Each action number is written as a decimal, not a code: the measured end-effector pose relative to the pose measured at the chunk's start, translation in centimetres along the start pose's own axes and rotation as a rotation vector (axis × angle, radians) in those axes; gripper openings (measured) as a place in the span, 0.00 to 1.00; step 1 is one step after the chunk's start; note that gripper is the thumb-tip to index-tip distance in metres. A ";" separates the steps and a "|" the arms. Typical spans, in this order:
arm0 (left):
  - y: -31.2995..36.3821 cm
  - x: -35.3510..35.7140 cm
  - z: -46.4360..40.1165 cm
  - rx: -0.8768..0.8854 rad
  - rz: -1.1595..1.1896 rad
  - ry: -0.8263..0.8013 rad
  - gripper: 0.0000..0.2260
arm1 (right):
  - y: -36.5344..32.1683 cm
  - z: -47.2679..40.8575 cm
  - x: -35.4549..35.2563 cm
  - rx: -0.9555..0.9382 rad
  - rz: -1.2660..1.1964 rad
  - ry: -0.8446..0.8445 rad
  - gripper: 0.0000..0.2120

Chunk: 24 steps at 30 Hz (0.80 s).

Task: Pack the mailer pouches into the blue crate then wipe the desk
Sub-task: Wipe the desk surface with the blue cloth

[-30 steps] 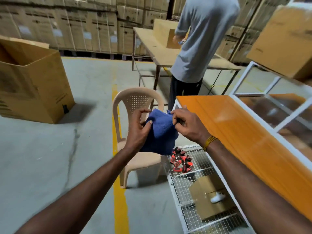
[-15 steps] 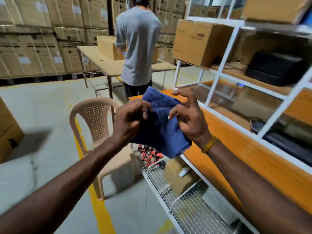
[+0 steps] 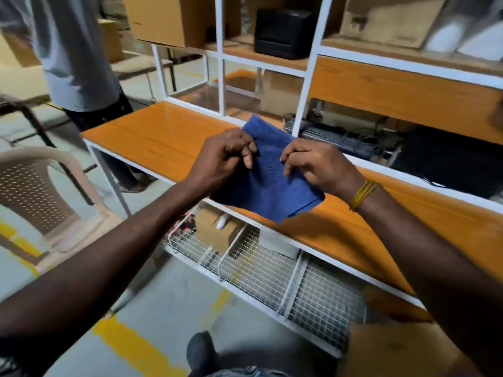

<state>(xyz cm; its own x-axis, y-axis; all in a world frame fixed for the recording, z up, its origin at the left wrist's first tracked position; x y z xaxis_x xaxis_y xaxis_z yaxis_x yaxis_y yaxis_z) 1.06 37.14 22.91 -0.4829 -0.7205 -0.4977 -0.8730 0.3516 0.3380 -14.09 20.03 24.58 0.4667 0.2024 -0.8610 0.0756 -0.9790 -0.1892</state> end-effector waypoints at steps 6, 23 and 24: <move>-1.6 9.5 -2.0 0.038 0.092 -0.161 0.15 | 4.6 7.5 0.4 0.301 0.033 -0.026 0.11; -11.7 30.2 2.0 -0.080 0.413 -0.868 0.18 | 15.7 18.8 12.8 1.114 -0.094 -0.124 0.12; -12.5 31.2 2.0 -0.198 0.432 -0.925 0.18 | 17.2 19.8 13.9 1.132 -0.069 -0.134 0.11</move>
<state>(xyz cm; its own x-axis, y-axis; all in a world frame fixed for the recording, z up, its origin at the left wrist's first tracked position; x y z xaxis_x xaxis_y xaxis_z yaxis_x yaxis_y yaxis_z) -3.27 11.45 1.59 -0.6889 0.2127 -0.6929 -0.6264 0.3062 0.7168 -23.74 6.45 0.02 0.3892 0.3222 -0.8629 -0.7721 -0.3968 -0.4964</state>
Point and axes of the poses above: each hand's wrist, its own z-axis away from the middle knuckle, its own x-axis out of the palm, y = z × x, the point moved 2 cm from there along -z, towards the middle knuckle, and after that the axes turned 12 degrees about x, right-handed, at the moved point
